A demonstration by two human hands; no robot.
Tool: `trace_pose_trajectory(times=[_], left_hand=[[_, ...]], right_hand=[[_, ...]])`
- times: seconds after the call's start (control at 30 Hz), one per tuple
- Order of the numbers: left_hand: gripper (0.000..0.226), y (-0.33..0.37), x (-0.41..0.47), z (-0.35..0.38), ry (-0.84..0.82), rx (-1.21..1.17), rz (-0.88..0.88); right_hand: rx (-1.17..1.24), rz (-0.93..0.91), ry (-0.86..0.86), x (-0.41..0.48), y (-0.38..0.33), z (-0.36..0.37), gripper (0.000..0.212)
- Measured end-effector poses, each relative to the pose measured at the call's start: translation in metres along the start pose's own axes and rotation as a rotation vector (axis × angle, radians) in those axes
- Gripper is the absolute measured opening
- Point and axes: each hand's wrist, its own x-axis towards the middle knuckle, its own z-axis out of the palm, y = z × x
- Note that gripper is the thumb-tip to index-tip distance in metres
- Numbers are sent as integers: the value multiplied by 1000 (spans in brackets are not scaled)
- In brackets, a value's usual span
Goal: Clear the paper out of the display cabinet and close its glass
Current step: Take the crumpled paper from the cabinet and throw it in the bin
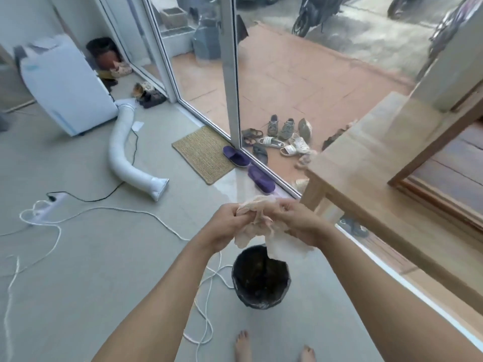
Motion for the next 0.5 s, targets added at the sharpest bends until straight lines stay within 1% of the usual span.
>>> trace_pose_trajectory(times=[0.07, 0.13, 0.17, 0.2, 0.27, 0.3, 0.37, 0.4, 0.47, 0.5], left_hand=[[16, -26, 3, -7, 23, -4, -78], [17, -56, 10, -13, 58, -21, -168], [20, -70, 13, -14, 71, -24, -215], [25, -84, 17, -15, 78, -27, -250], [29, -109, 24, -15, 87, -28, -325], [26, -122, 29, -16, 92, -26, -358], [13, -145, 38, -15, 99, -28, -410], [10, -155, 43, -15, 103, -25, -426], [9, -174, 51, -14, 102, -7, -452], [10, -183, 56, -14, 103, 3, -465]], right_hand=[[52, 156, -32, 19, 25, 6, 35], [196, 329, -69, 33, 51, 8, 48], [263, 381, -111, 37, 63, 8, 53], [317, 401, -166, 40, 75, 7, 55], [380, 397, -276, 45, 100, 3, 51], [381, 389, -320, 47, 113, 2, 48], [357, 392, -372, 53, 142, -1, 49], [338, 395, -362, 58, 157, -1, 50], [292, 414, -257, 68, 186, -1, 50], [258, 420, -198, 73, 196, -1, 46]])
